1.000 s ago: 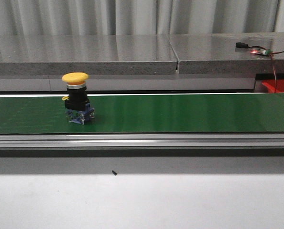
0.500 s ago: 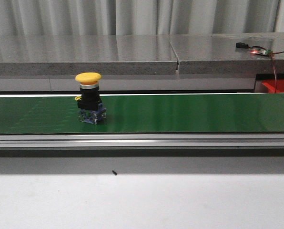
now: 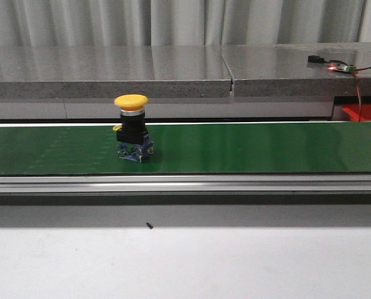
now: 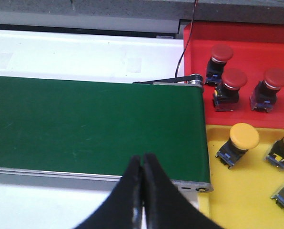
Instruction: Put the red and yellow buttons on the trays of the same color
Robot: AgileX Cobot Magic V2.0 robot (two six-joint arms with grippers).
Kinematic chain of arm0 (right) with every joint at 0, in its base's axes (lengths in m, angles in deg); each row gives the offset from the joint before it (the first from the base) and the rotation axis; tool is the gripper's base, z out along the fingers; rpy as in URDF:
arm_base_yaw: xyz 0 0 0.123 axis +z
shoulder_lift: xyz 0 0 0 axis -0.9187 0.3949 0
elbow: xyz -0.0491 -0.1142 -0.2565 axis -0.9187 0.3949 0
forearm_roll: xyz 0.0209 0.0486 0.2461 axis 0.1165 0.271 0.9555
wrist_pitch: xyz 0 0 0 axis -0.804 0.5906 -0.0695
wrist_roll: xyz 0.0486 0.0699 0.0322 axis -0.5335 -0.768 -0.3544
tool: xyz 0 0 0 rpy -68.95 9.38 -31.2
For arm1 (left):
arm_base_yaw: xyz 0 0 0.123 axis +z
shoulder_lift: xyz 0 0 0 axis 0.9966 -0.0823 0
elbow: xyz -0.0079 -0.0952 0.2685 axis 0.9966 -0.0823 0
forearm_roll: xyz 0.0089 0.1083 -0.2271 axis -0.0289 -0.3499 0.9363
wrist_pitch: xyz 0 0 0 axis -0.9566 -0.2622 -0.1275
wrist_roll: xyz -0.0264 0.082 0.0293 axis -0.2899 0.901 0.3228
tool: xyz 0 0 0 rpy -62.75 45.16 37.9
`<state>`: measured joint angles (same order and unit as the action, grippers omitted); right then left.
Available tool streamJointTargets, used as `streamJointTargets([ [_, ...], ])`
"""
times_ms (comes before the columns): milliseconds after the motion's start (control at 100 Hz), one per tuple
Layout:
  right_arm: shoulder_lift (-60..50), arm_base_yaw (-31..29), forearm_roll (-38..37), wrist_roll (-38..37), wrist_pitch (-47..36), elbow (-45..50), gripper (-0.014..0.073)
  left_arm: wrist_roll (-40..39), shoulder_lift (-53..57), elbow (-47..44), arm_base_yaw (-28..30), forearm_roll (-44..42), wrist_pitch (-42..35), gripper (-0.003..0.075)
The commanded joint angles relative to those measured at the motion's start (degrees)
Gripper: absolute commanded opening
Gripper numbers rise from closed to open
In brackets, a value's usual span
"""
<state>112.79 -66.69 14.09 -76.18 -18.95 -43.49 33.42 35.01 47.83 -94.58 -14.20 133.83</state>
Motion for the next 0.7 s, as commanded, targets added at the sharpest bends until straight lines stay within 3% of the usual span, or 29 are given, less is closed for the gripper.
streamJointTargets([
  [0,-0.3,0.1,0.0,0.5,-3.5,-1.5,-0.0066,-0.5,-0.3,1.5,-0.5,0.5,-3.5,-0.0019],
  [690,-0.3,0.0,1.2,0.5,-3.6,-1.5,-0.0066,-0.5,-0.3,1.5,-0.5,0.5,-3.5,-0.0019],
])
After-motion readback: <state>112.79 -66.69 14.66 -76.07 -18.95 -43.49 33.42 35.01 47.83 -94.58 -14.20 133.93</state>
